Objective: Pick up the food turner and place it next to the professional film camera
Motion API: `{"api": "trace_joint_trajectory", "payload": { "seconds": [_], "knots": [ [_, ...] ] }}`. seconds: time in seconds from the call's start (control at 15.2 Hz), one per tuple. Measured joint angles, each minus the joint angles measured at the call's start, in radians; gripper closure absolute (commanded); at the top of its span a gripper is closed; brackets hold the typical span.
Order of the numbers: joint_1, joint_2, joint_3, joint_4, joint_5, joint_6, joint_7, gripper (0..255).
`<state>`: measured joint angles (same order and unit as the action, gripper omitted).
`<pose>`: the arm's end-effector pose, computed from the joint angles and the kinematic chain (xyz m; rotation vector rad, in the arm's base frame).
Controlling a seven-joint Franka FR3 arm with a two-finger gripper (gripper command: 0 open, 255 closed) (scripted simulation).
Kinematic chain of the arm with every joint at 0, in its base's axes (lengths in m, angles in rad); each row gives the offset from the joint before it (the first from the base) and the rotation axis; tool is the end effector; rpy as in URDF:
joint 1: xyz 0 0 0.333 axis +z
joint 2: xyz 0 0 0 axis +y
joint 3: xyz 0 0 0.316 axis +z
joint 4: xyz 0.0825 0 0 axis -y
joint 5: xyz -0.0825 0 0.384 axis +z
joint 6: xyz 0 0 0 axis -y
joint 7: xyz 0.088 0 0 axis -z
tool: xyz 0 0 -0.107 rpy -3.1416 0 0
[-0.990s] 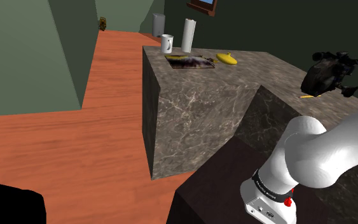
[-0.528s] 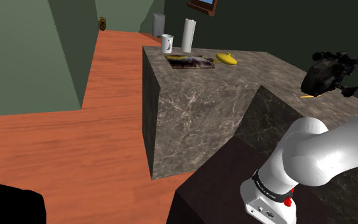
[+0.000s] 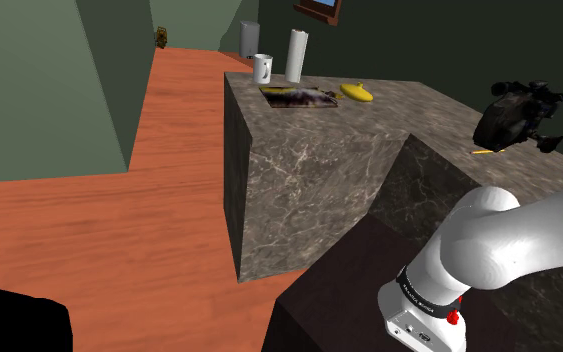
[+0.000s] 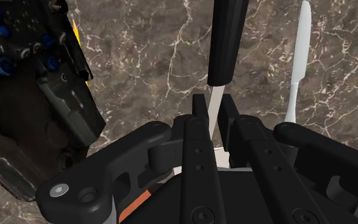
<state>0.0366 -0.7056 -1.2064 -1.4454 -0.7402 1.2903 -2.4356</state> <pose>-0.1343 -0.5211 0.6748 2.6577 1.6076 -0.0873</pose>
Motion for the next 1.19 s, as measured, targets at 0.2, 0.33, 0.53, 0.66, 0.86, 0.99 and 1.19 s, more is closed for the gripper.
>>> {"api": "trace_joint_trajectory", "payload": {
  "seconds": [0.2,0.33,0.53,0.66,0.86,0.99,1.19],
  "knots": [
    [-0.028,-0.021,0.012,-0.057,-0.009,0.031,0.014,255],
    [-0.044,-0.036,0.015,-0.093,-0.016,0.052,0.022,255],
    [-0.065,-0.056,0.020,-0.148,-0.026,0.084,0.038,255],
    [-0.079,-0.069,0.023,-0.179,-0.033,0.102,0.045,255],
    [-0.099,-0.090,0.022,-0.236,-0.046,0.137,0.062,255],
    [-0.102,-0.099,0.015,-0.260,-0.053,0.155,0.069,255],
    [-0.120,-0.118,0.012,-0.310,-0.067,0.186,0.082,255]
  ]
}}
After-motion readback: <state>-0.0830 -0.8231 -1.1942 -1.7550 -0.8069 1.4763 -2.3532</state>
